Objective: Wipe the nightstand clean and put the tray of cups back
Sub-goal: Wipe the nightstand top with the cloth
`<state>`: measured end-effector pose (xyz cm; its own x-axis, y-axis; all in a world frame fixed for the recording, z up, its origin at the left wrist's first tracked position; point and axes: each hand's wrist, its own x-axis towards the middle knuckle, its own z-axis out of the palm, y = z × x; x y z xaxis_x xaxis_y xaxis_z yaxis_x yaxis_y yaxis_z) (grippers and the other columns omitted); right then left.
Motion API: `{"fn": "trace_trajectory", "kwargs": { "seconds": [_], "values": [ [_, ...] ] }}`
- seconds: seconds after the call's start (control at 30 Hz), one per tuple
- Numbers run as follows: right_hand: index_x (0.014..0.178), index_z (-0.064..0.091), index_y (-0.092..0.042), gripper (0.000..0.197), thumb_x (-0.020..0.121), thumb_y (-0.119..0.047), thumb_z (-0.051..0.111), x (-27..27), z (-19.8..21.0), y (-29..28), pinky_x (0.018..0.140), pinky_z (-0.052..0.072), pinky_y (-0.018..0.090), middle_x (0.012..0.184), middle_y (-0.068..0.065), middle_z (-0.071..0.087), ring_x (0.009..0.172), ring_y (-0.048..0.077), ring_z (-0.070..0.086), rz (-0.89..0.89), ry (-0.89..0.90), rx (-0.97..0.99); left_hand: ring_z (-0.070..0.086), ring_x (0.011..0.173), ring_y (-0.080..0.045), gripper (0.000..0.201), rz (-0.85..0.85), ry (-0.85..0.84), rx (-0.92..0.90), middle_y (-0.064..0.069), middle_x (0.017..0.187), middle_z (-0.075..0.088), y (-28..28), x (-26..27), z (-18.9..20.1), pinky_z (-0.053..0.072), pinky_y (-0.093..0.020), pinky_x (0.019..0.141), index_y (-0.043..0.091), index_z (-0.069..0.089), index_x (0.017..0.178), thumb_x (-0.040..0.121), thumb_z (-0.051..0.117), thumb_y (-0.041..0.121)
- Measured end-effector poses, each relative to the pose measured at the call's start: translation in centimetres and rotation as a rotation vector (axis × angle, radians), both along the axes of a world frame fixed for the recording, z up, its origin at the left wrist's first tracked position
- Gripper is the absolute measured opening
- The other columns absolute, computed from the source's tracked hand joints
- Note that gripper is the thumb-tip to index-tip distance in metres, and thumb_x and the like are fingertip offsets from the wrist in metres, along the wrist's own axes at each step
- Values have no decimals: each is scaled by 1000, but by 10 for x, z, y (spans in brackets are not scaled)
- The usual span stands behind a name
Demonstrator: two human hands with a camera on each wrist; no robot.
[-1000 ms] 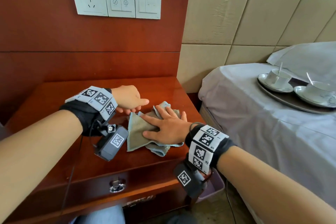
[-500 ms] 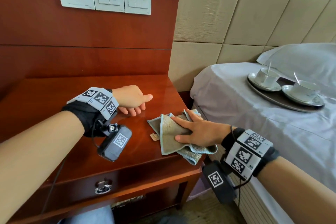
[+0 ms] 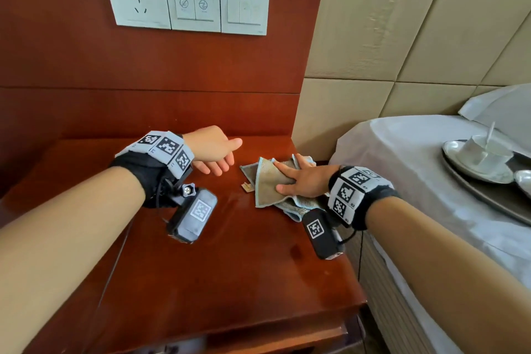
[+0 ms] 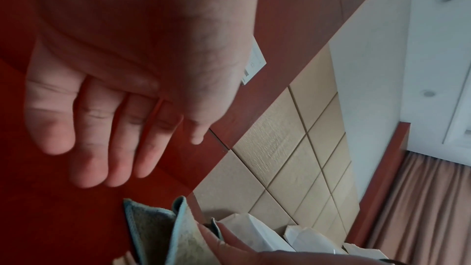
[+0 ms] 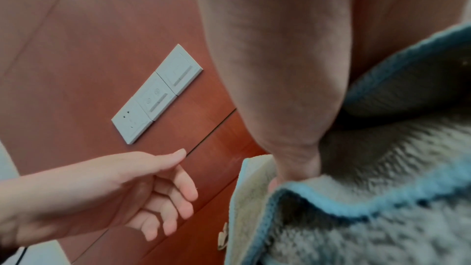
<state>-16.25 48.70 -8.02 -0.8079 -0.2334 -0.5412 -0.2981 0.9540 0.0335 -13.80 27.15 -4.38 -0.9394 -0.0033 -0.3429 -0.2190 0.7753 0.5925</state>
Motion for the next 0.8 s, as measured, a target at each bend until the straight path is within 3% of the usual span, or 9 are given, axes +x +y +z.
{"fn": "trace_trajectory", "kwargs": {
  "seconds": [0.17,0.27,0.37,0.47,0.57,0.63,0.7,0.8],
  "values": [
    [151,-10,-46,74,94,-66,32,-47,-1,-20,119,12,53,161,11,-20,149,39,-1,-82,36,-32,70,84,-22,57,23,-1,-5,-8,92,71,-2,-32,1,54,-28,70,3,69,103,101,32,47],
    [153,-7,-42,74,95,-64,32,-71,-8,-30,117,14,48,161,14,-12,149,38,6,-149,96,-84,68,81,-21,55,52,-14,-4,-8,92,71,-11,-45,-4,52,-26,66,3,69,102,101,33,45],
    [156,1,-34,72,97,-58,34,-85,-16,-34,116,20,45,161,18,6,146,38,20,-250,158,-160,69,84,-22,52,83,-35,-10,-8,94,71,-24,-50,-11,53,-27,71,4,68,101,101,34,44],
    [156,13,-21,66,101,-43,41,-94,-11,-30,114,24,36,158,11,28,143,31,30,-238,188,-262,68,79,-19,50,116,-56,-13,-5,87,71,-38,-49,-15,53,-27,70,7,68,94,101,35,44],
    [145,43,-18,51,97,-30,53,-95,1,-17,107,39,34,145,9,49,129,28,50,-337,220,-350,66,72,-15,48,144,-83,7,-3,83,69,-50,-42,-13,52,-27,69,10,66,88,101,36,45],
    [131,58,-10,39,96,-24,52,-95,7,-7,97,46,34,134,13,59,121,29,56,-437,268,-381,66,72,-15,48,143,-74,11,-3,83,69,-55,-35,-7,52,-27,69,9,66,90,101,36,45],
    [122,62,-3,36,95,-22,48,-91,20,-1,89,47,35,129,16,62,118,33,58,-561,386,-393,67,75,-15,48,138,-43,-1,-3,85,70,-62,-27,2,53,-27,70,8,68,93,101,36,44],
    [124,62,-11,33,94,-19,50,-76,40,1,95,47,34,125,16,63,117,34,59,-676,546,-530,68,80,-17,46,138,5,-23,-3,87,70,-73,-15,15,54,-27,73,8,68,95,100,38,43]
  ]
}}
